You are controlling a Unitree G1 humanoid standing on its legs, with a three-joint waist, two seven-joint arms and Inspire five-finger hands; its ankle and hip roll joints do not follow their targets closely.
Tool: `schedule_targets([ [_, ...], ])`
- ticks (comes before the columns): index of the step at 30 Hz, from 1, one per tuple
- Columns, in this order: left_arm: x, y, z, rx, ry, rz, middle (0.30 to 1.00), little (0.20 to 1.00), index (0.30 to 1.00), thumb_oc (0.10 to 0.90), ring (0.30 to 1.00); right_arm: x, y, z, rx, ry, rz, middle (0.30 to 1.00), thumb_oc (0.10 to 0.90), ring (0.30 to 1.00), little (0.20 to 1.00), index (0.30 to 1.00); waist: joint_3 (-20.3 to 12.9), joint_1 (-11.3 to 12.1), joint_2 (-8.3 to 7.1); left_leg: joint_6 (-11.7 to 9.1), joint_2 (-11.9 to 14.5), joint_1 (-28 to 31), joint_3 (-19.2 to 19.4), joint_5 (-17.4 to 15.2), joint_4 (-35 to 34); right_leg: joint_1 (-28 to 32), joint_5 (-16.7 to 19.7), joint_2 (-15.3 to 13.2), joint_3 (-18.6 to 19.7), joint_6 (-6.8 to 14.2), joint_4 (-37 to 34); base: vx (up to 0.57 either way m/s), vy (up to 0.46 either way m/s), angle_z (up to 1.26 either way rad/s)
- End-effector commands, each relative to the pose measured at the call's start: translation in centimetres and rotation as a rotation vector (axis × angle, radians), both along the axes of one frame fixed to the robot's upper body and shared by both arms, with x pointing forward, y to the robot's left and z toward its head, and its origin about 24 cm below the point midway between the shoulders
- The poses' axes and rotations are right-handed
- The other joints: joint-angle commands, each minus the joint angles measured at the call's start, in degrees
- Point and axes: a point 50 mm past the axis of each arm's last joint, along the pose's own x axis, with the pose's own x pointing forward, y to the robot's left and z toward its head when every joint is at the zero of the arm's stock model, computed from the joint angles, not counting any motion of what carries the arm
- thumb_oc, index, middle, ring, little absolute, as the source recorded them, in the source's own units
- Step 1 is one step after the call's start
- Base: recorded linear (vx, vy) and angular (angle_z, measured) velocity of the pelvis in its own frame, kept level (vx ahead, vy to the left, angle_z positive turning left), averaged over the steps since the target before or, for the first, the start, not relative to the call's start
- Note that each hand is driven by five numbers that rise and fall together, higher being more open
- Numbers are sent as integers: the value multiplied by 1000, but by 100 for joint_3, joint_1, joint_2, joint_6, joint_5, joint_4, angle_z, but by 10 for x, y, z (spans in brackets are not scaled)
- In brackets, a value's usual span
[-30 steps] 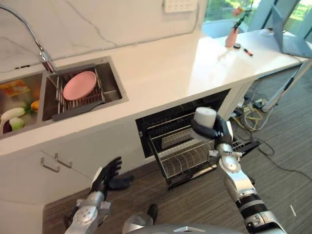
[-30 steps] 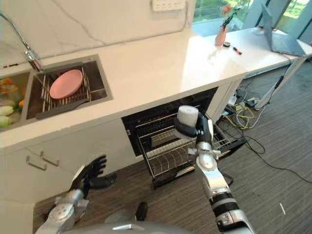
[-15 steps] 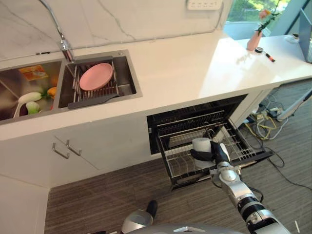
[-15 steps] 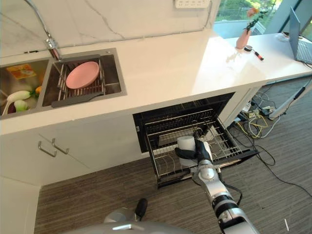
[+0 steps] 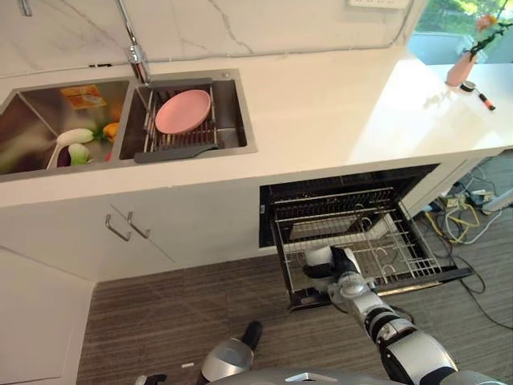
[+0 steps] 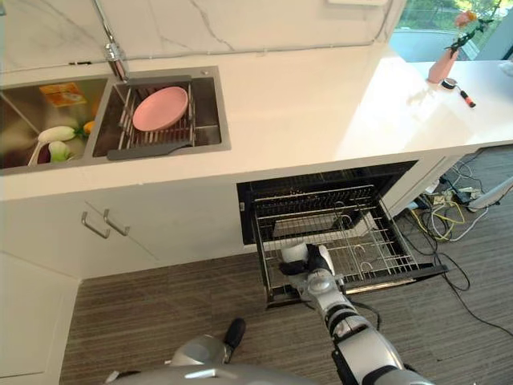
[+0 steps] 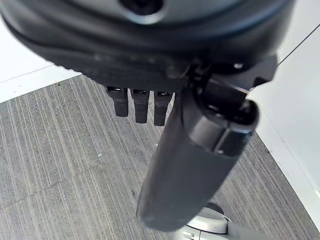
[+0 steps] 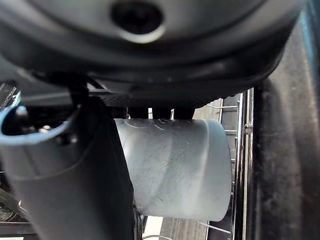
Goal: Place the dishes in the dishwasher.
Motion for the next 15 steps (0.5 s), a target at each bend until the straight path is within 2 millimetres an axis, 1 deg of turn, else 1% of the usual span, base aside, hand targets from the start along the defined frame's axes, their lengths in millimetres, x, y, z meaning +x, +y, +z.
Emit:
schedule_targets([
  [1,-6,8,1,70,33,7,900,900,900,800,900,23,-14,22,-64,-118,-53,900,800,900,900,900,-142,86,26,-218,341,107,170,-707,123,-619,1108,-1090,252,846,-178,-6,173,-5],
  [3,-5,8,0,70,34,14,900,900,900,800,900,25,-17,25,-77,-130,-49,900,800,900,900,900,-137,67,26,-185,300,133,204,-733,138,-642,1135,-1144,299,863,-142,4,109,-15],
  [5,-4,7,0,73,27,28,900,900,900,800,900,29,-18,32,-88,-171,-25,900,800,900,900,900,-129,5,14,-122,229,196,257,-796,166,-694,1191,-1232,389,890,-40,28,118,-25],
  [7,5,8,2,76,-5,7,900,900,900,800,900,32,-22,43,-122,-242,85,900,800,900,900,900,-105,-86,-39,-41,137,297,317,-893,209,-758,1212,-1358,517,915,161,46,127,-29],
  [8,5,8,2,76,-5,7,900,900,900,800,900,31,-22,43,-123,-241,85,900,800,900,900,900,-109,-84,-39,-40,136,294,318,-894,211,-764,1210,-1360,520,916,165,30,81,-26],
  [9,9,9,3,75,-19,-5,900,900,900,800,900,32,-24,51,-139,-284,142,900,800,900,900,900,-102,-141,-76,-3,86,304,336,-914,228,-823,1220,-1416,579,921,278,50,116,-17],
  [10,16,9,4,67,-45,-19,900,900,900,800,900,31,-33,64,-170,-350,183,900,800,900,900,900,-50,-237,-78,55,51,429,368,-986,238,-890,1205,-1482,693,909,530,45,120,-9],
  [11,16,9,4,66,-45,-20,900,900,900,800,900,31,-33,64,-171,-350,182,900,800,900,900,900,-60,-238,-87,62,37,406,368,-973,243,-905,1220,-1495,693,912,522,47,115,-8],
  [13,24,8,5,54,-70,-32,900,900,900,800,900,27,-40,80,-176,-438,196,900,800,900,900,900,3,-401,-83,130,-12,511,415,-1015,244,-1001,1296,-1559,849,903,769,27,101,-10],
  [15,31,8,7,50,-98,-29,900,900,900,800,900,22,-44,92,-155,-516,181,900,800,900,900,900,87,-538,-22,198,-24,619,473,-1063,256,-1112,1308,-1585,1022,870,1084,1,120,-7],
])
